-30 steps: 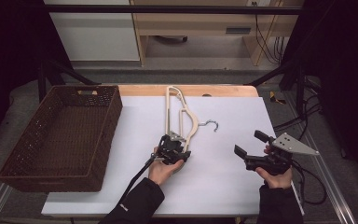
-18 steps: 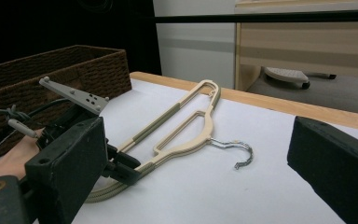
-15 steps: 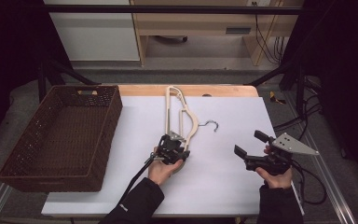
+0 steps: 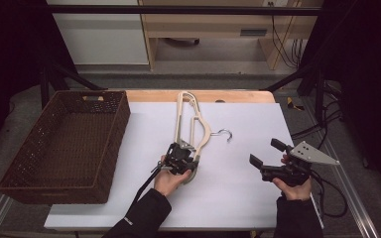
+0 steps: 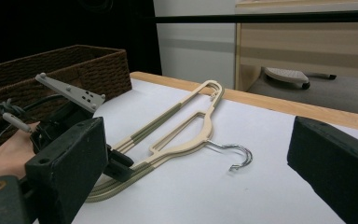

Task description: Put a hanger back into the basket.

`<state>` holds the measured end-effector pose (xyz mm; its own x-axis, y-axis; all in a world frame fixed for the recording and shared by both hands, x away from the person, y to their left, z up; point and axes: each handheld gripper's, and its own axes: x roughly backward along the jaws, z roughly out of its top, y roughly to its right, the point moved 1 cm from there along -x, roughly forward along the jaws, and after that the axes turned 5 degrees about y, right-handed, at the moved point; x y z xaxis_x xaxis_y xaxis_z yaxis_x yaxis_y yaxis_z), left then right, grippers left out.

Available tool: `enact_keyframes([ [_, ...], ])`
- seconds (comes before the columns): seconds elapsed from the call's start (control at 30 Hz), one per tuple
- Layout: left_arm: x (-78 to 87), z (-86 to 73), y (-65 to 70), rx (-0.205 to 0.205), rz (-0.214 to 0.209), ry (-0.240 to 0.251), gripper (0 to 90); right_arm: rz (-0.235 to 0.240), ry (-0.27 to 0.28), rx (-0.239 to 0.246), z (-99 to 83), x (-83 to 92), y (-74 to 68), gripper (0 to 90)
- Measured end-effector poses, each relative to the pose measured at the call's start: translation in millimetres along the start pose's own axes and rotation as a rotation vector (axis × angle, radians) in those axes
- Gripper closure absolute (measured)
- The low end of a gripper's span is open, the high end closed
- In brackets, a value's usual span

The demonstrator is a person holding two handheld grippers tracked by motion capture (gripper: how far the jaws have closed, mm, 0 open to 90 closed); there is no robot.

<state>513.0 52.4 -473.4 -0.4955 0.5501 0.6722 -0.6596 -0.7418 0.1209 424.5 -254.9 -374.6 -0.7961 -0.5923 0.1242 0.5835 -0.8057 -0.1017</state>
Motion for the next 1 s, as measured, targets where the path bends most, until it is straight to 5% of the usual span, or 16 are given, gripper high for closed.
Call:
enact_keyframes([
  [0.7,3.8,-0.5,5.8,-0.017,0.003,-0.012,74.4,0.003,-0.008,0.000,-1.2,-1.6,-0.8,5.2],
  [0.9,0.9,-1.6,7.7,-0.026,0.014,-0.014,68.4,0.005,-0.007,0.002,-1.3,-1.6,-0.6,5.4],
  [1.0,1.6,-1.8,7.6,-0.025,0.018,-0.017,73.1,0.008,-0.011,0.004,-2.3,-3.5,-1.0,5.6],
])
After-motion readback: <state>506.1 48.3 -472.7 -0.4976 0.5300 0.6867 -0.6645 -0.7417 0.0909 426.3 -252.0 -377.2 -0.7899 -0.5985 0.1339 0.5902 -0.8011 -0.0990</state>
